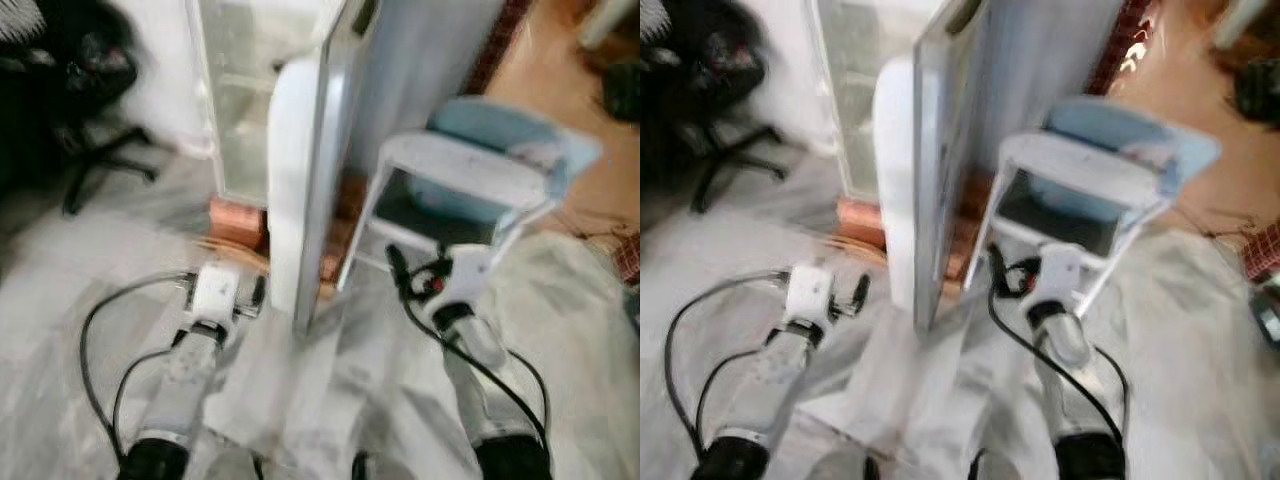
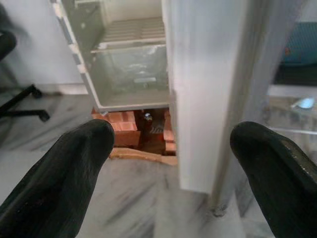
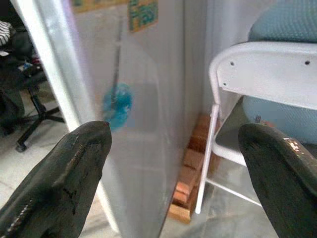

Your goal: Restocking fridge

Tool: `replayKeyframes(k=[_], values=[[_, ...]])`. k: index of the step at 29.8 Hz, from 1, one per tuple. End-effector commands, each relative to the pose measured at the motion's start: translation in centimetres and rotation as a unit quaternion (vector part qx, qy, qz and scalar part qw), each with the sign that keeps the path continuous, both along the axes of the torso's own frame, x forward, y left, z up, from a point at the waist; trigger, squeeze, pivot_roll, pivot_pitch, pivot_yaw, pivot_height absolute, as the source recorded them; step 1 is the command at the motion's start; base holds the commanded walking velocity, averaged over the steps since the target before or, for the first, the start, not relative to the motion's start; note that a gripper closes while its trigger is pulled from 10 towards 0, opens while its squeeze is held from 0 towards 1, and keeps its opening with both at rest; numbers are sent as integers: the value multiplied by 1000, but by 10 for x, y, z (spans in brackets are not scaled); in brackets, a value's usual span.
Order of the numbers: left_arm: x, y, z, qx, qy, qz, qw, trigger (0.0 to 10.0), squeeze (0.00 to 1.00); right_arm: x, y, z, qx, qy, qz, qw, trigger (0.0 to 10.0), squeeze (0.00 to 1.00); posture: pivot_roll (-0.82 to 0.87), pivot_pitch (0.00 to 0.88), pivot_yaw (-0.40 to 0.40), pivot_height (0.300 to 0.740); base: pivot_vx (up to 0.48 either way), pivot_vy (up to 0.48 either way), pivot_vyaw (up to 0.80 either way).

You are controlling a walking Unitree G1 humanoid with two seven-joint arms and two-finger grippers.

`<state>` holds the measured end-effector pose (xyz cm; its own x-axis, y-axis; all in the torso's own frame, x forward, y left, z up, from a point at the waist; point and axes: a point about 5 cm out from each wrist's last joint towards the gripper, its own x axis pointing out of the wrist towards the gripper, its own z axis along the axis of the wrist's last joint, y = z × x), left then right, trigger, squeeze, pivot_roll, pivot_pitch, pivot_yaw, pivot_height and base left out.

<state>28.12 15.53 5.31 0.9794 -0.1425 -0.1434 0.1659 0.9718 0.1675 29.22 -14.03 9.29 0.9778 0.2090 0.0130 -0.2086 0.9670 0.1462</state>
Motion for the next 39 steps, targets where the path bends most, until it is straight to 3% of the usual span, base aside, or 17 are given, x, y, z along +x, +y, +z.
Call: replayKeyframes(k=[1,14,21,26,27,28,30,31,32,34,35,36,39], values=[[0,-11,4,-8,-10,-16,1000,10000,0,0,-11,-1,-9,1,-21,1000,10000,0,114,89,-34,740,304,375,-494],[-1,-14,1,-16,-3,-14,1000,10000,0,5,-10,0,-15,-3,-29,999,10000,0,115,79,-39,740,305,358,-35],[-1,-17,-1,-11,1,-15,1000,10000,0,9,-10,3,-17,-9,-38,999,10000,0,115,78,-41,740,0,0,0],[-1,-18,-1,-11,1,-17,1000,10000,0,12,-4,8,15,-10,-20,1000,10000,0,114,77,-42,740,0,0,0],[-1,-18,-2,-11,2,-18,1000,10000,0,9,18,21,102,-17,74,992,10000,0,115,77,-40,740,0,0,0],[-1,-18,-2,-11,3,-18,1000,10000,0,4,32,32,178,-14,142,974,10000,0,113,77,-40,740,0,0,0],[-1,-19,-3,-10,5,-20,1000,10000,0,-7,49,50,274,-16,236,932,10000,0,113,77,-40,740,0,0,0],[-1,-20,-3,-7,5,-23,1000,10000,0,-17,59,69,298,-37,310,902,10000,0,116,75,-41,740,0,0,0],[-1,-21,-3,-6,5,-24,1000,10000,0,-23,65,76,287,-43,354,889,10000,0,116,75,-41,740,0,0,0],[-1,-21,-3,-7,5,-24,1000,10000,0,-25,67,75,277,-41,367,887,10000,0,117,73,-43,740,0,0,0],[-1,-21,-3,-7,5,-23,1000,10000,0,-24,66,69,264,-33,363,893,10000,0,119,73,-44,740,0,0,0],[-1,-21,-3,-7,5,-22,1000,10000,0,-19,60,55,242,-13,338,909,10000,0,122,73,-47,740,0,0,0],[-2,-21,-3,-8,6,-20,1000,10000,0,-14,51,38,221,15,302,927,10000,0,124,76,-49,740,0,0,0]])
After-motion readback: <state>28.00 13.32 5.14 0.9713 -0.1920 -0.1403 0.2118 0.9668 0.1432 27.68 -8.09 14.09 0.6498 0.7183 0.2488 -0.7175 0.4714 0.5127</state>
